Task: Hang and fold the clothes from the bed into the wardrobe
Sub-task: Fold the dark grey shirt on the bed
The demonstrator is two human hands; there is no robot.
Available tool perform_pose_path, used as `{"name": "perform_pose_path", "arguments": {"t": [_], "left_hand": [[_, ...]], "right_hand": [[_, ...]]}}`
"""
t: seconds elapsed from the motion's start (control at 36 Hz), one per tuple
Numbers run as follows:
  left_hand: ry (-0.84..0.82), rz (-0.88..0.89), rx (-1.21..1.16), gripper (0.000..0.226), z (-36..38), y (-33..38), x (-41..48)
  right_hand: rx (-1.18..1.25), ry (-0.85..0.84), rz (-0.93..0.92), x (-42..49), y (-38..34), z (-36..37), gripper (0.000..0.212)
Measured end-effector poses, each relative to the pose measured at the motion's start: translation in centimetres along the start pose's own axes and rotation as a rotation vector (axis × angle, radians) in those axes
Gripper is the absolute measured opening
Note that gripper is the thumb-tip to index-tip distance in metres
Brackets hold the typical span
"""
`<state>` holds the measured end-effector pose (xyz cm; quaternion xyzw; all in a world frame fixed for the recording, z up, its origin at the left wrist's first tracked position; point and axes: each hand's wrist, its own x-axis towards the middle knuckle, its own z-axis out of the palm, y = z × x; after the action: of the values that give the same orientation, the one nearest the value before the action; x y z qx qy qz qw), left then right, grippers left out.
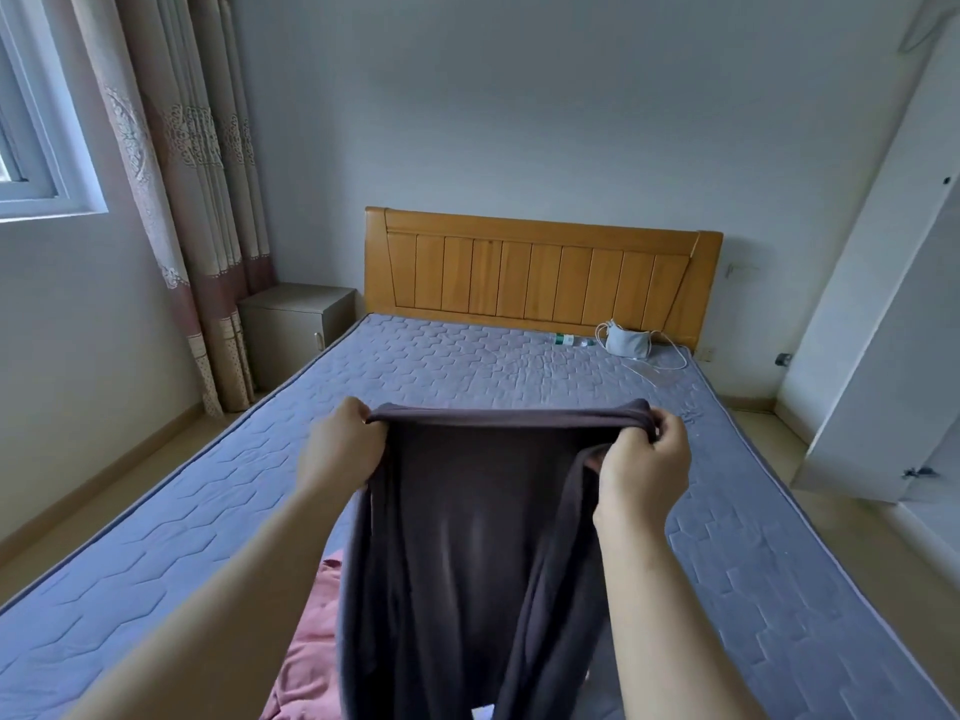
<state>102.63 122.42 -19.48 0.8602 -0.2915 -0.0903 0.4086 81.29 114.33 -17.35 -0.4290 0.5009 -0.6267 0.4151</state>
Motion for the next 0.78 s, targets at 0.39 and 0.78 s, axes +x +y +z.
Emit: {"name": "perform_pose_path", "arguments": {"t": [0.39, 0.78], "left_hand": [[-0.815, -0.102, -1.216, 0.043, -5.0, 7.0, -7.6], [-0.390, 0.373, -0.500, 0.043, -2.4, 7.5, -12.9]], "right_hand": [[0.041, -0.190, 0.264, -4.3, -2.4, -5.3, 0.062], [-0.089, 0.150, 0.114, -8.9, -5.6, -16.0, 0.034]]}}
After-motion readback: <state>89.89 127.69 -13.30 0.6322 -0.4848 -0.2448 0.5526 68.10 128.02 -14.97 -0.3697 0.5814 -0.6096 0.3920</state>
